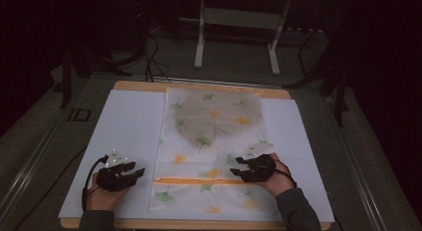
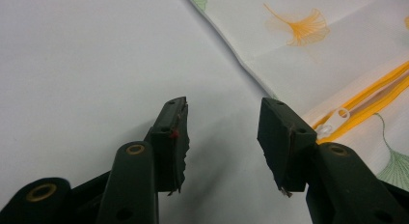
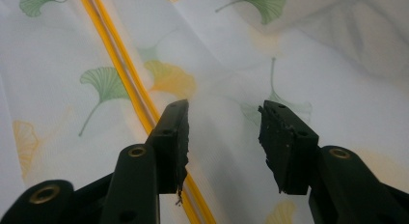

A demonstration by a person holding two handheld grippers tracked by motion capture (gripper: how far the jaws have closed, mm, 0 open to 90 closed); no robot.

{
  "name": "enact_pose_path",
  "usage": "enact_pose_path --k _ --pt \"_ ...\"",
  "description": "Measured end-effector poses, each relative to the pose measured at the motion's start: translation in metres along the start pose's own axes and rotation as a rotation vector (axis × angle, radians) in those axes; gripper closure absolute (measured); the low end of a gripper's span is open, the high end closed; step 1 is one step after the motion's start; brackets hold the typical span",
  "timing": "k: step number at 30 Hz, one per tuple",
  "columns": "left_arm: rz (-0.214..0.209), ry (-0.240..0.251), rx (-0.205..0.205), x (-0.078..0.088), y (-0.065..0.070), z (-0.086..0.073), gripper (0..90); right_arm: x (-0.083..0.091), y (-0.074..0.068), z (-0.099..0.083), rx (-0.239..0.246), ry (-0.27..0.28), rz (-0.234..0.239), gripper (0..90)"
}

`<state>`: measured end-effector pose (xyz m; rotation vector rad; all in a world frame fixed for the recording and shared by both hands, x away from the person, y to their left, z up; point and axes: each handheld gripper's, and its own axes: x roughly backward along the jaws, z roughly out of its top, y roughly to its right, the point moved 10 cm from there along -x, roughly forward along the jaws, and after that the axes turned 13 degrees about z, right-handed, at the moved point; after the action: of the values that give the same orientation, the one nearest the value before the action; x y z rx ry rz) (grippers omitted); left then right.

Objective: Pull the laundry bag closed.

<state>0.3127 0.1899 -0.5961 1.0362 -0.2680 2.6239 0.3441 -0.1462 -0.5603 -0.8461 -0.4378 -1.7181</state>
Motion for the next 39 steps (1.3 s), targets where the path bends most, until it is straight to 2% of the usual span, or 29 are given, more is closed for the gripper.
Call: enact_pose_path --k 6,24,39 --pt "0.001 0.003 0.001 0.001 0.000 0.000 53.9 -0.010 -0.005 0.010 0.019 -0.012 0.028 56.1" --pt "-0.001 0.006 0.006 0.005 -0.004 0.000 54.6 -0.036 -0.019 0.040 0.083 -0.034 0.078 56.4" --pt "-0.007 0.000 -0.010 0.006 -0.002 -0.001 55.6 -0.060 -0.032 0.059 0.131 -0.051 0.129 59.4"
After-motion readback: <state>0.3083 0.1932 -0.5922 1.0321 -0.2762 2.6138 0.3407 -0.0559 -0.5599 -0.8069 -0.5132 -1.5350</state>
